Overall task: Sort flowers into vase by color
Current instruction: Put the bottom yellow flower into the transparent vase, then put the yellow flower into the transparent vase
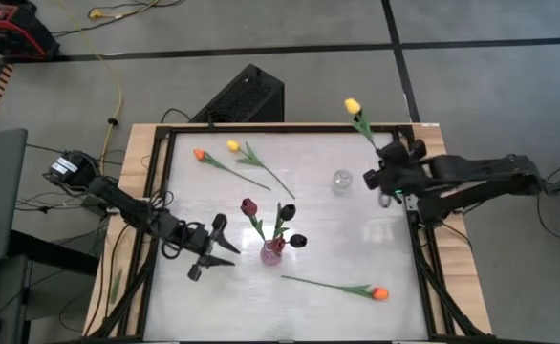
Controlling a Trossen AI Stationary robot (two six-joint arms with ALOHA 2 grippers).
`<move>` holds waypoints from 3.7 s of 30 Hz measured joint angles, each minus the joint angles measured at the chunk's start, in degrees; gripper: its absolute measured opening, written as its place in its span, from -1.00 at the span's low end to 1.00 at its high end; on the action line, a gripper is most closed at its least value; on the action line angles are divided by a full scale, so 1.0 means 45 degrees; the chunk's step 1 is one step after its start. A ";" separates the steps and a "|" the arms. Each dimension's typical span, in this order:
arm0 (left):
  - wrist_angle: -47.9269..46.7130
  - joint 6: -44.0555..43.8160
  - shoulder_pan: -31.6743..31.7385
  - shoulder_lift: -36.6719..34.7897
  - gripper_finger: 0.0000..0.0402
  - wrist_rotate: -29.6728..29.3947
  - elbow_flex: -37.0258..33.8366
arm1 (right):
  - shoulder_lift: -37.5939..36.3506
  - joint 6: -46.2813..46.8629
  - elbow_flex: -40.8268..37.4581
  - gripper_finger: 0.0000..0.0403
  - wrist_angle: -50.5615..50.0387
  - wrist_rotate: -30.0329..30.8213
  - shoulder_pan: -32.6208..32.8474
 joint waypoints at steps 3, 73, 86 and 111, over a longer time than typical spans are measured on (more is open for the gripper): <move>-0.0131 -0.0263 0.0040 0.0000 -0.30 0.0006 0.0204 | -0.1777 -0.2185 -0.1116 -0.91 0.3188 -0.0164 0.0168; -0.3922 -0.2076 0.1923 0.0005 -0.30 0.1463 0.1757 | 0.1331 -0.8134 -1.1163 -0.42 2.5911 -0.7439 -0.4328; -0.4839 -0.2260 0.1842 0.0005 -0.30 0.1041 0.1757 | -0.1267 -0.5919 -0.7355 0.15 1.4372 -0.7491 -0.3362; -1.3094 0.4895 1.1808 0.1292 -0.30 0.3567 0.5106 | 0.3723 0.0291 -0.5019 0.16 1.2699 -0.7055 0.4123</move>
